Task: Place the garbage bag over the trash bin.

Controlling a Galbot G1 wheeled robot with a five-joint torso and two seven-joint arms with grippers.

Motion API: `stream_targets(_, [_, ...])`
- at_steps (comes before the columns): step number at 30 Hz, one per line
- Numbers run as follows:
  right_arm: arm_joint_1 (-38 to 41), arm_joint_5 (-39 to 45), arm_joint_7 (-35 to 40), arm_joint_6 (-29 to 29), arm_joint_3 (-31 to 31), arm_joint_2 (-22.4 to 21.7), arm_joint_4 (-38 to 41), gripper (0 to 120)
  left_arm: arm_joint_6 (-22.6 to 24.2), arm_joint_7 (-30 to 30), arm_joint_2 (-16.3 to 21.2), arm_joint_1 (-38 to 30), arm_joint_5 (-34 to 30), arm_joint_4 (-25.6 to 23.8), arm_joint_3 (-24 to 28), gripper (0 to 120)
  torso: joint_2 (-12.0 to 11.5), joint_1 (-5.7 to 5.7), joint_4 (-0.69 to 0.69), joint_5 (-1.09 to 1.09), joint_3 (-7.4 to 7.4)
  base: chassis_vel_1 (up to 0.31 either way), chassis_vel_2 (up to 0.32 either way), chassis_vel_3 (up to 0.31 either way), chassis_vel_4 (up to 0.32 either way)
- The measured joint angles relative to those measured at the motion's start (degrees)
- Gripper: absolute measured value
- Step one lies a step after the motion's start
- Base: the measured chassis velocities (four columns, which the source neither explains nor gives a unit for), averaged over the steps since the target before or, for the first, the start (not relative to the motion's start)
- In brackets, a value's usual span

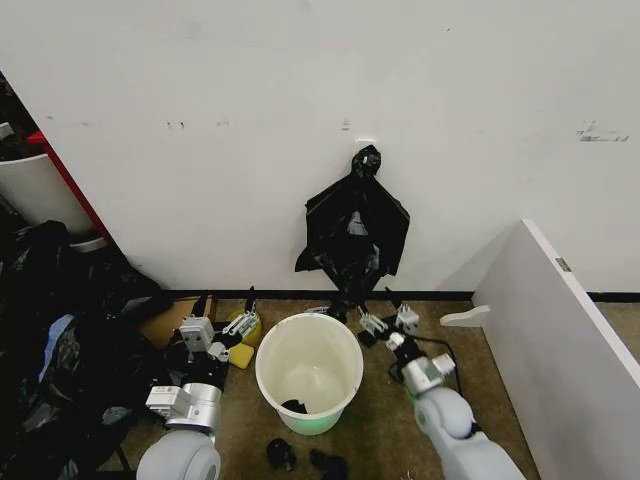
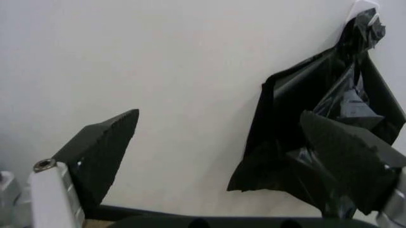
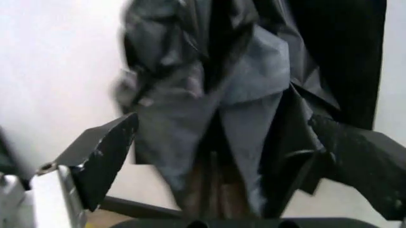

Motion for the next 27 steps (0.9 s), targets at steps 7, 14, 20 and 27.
stream_targets(7, [3.29, -6.72, 4.86, -0.88, 1.09, 0.55, -5.76, 100, 0.01, -0.05, -0.26, 0.49, 0.13, 0.01, -0.41, 100, 0.0, 0.0, -0.03, 0.0, 0.0, 0.0, 0.0, 0.0, 0.0])
stream_targets(14, [6.29, -1.09, 2.98, -0.86, 1.04, 3.52, -8.3, 99, 0.0, -0.27, -0.44, 0.93, 0.71, 0.0, -0.5, 100, 0.0, 0.0, 0.0, 0.0, 0.0, 0.0, 0.0, 0.0, 0.0])
stream_targets(20, [7.67, -3.75, 1.36, -0.35, 0.89, 5.15, -10.14, 94, 0.0, -0.45, -0.2, 1.05, 0.73, 0.05, -0.7, 100, 0.0, 0.0, -0.02, 0.0, 0.0, 0.0, 0.0, 0.0, 0.0])
stream_targets(27, [9.54, -11.98, 7.27, -0.79, 1.41, 6.63, -12.72, 70, 0.0, -0.67, -0.04, 0.38, 0.49, 0.81, -0.58, 100, 0.0, 0.0, -0.01, 0.0, 0.0, 0.0, 0.0, 0.0, 0.0])
